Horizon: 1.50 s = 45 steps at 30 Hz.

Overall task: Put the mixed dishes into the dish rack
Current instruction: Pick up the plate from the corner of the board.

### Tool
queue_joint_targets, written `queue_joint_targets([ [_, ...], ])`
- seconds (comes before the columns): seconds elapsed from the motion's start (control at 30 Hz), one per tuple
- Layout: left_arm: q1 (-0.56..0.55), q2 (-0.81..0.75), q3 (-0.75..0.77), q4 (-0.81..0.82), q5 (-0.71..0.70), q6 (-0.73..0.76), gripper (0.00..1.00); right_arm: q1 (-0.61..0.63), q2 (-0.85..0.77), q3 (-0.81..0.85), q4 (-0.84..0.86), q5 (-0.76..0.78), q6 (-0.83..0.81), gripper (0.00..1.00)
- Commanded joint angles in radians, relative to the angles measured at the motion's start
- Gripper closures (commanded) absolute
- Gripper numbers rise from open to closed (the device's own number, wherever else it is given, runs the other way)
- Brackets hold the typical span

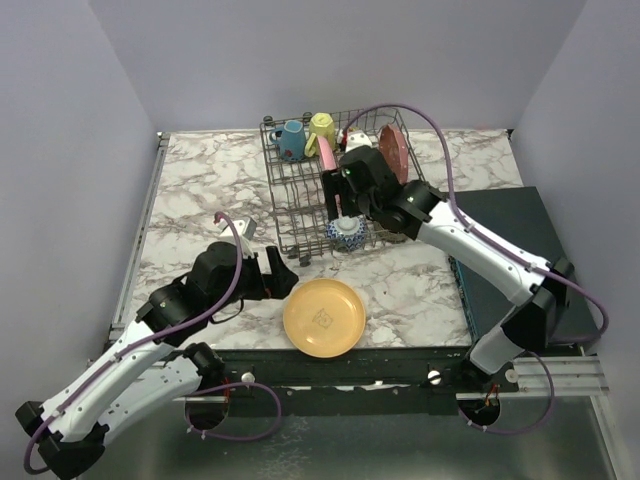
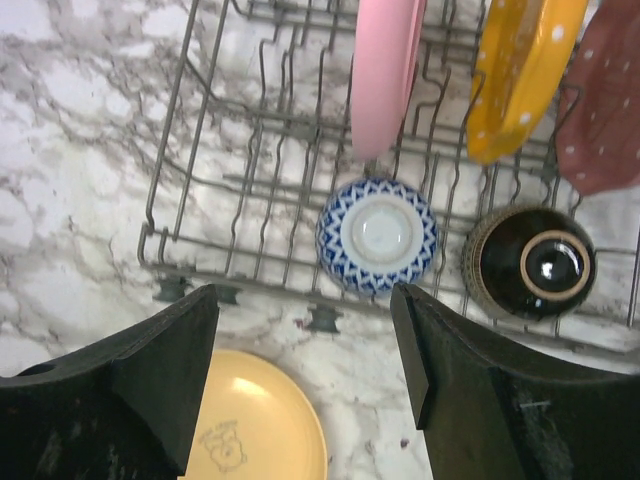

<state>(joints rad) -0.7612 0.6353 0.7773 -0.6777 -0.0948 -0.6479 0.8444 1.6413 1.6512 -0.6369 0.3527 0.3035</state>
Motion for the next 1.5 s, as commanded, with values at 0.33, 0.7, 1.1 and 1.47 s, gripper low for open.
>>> queue_joint_targets([
  [0.33,0.001,0.113,-0.028,-0.064,-0.027,-0.224,0.01,0.007,-0.343,-0.403,-0.024,-0.162,0.093,0.24],
  [0.7,0.002,0.143,-0.150,-0.068,0.016,-0.415,0.01,0.007,-0.476,-0.665,0.006,-0.297,0.188,0.25],
  [1.1,0.001,0.250,-0.264,0.059,0.089,-0.462,0.18,0.007,-0.452,-0.878,0.121,-0.396,0.307,0.25],
  [1.47,0.001,0.333,-0.315,0.143,0.112,-0.451,0.54,0.007,-0.434,-0.994,0.264,-0.483,0.385,0.26],
])
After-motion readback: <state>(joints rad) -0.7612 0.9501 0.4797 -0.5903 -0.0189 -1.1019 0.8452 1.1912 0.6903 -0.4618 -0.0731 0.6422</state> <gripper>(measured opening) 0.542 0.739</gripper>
